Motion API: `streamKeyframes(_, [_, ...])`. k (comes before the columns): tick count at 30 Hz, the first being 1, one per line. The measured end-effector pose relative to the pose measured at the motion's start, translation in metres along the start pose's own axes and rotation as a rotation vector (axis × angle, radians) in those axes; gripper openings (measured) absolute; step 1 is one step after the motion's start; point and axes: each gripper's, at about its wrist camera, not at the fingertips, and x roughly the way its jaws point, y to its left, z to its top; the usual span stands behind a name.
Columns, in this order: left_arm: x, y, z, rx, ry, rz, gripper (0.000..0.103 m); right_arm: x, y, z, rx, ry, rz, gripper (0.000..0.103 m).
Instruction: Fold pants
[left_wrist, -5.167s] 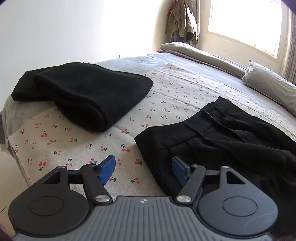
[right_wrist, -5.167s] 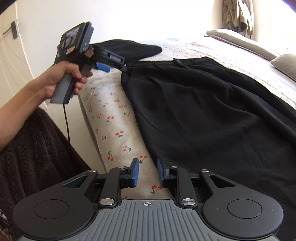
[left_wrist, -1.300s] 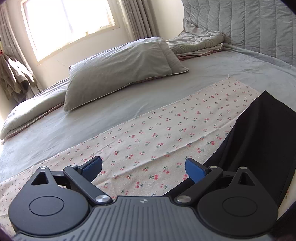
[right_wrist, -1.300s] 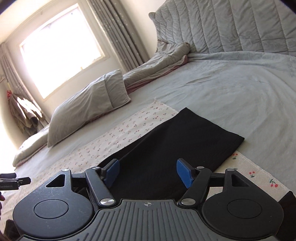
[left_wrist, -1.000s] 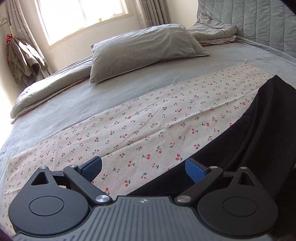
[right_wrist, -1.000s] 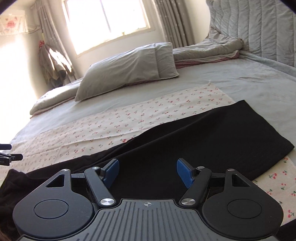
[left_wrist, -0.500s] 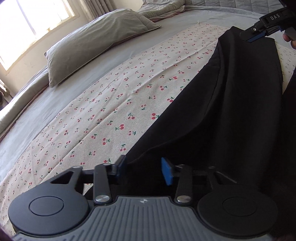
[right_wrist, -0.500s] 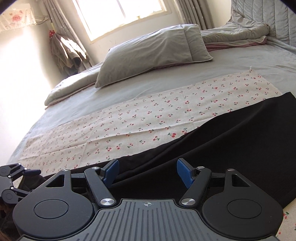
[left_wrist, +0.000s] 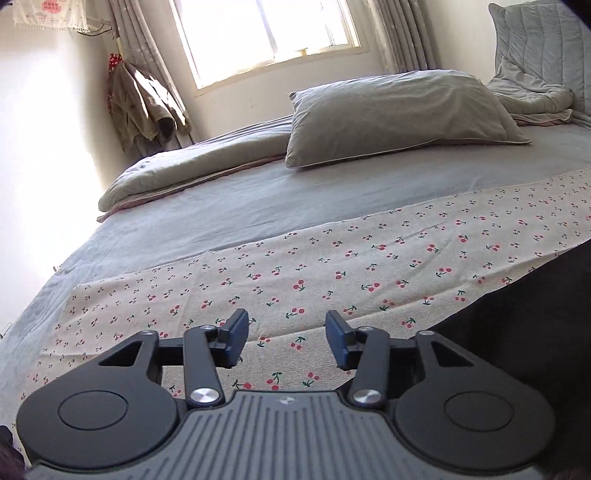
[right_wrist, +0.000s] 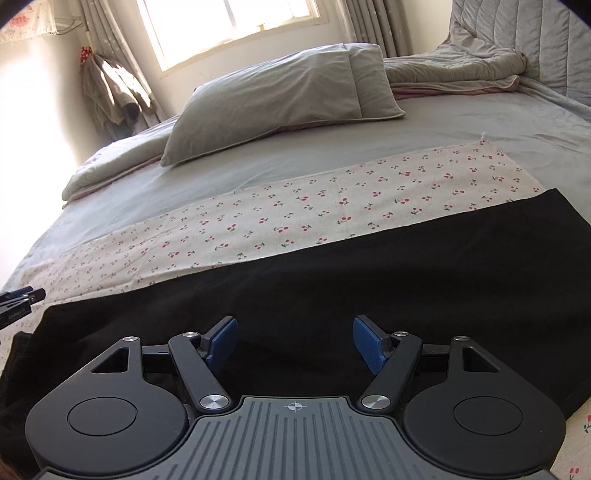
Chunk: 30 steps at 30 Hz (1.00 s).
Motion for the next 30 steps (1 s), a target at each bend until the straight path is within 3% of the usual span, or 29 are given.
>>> streamKeyframes(2, [-0.008, 0.008, -0.004, 0.004, -0.009, 0.003, 0.074, 0.002, -0.002, -0.001, -0.01, 0.007, -0.014, 0.07])
streamKeyframes(8, [-0.012, 0.073, -0.017, -0.092, 0.032, 0.032, 0.078, 0.006, -0.008, -0.001, -0.017, 0.015, -0.036, 0.07])
streamKeyframes(11, [-0.003, 0.117, -0.03, -0.187, 0.103, 0.029, 0.079, 0.009, -0.006, -0.004, -0.015, 0.023, -0.026, 0.07])
streamKeyframes(15, [0.007, 0.155, -0.055, -0.303, 0.194, -0.047, 0.079, 0.016, 0.003, -0.01, -0.023, 0.043, -0.013, 0.07])
streamKeyframes(18, [0.015, 0.163, -0.072, -0.338, 0.241, -0.117, 0.079, 0.021, 0.014, -0.014, -0.038, 0.056, -0.007, 0.07])
streamKeyframes(19, [0.018, 0.162, -0.077, -0.344, 0.259, -0.126, 0.077, 0.022, 0.016, -0.015, -0.04, 0.059, -0.006, 0.07])
streamKeyframes(22, [0.019, 0.157, -0.086, -0.387, 0.268, -0.214, 0.023, 0.024, 0.023, -0.016, -0.046, 0.066, -0.004, 0.07])
streamKeyframes(26, [-0.001, 0.142, -0.078, -0.343, 0.154, -0.102, 0.015, 0.024, 0.026, -0.017, -0.058, 0.069, -0.014, 0.07])
streamKeyframes(30, [-0.011, 0.153, -0.075, -0.425, 0.07, 0.052, 0.015, 0.022, 0.022, -0.017, -0.061, 0.068, -0.026, 0.07])
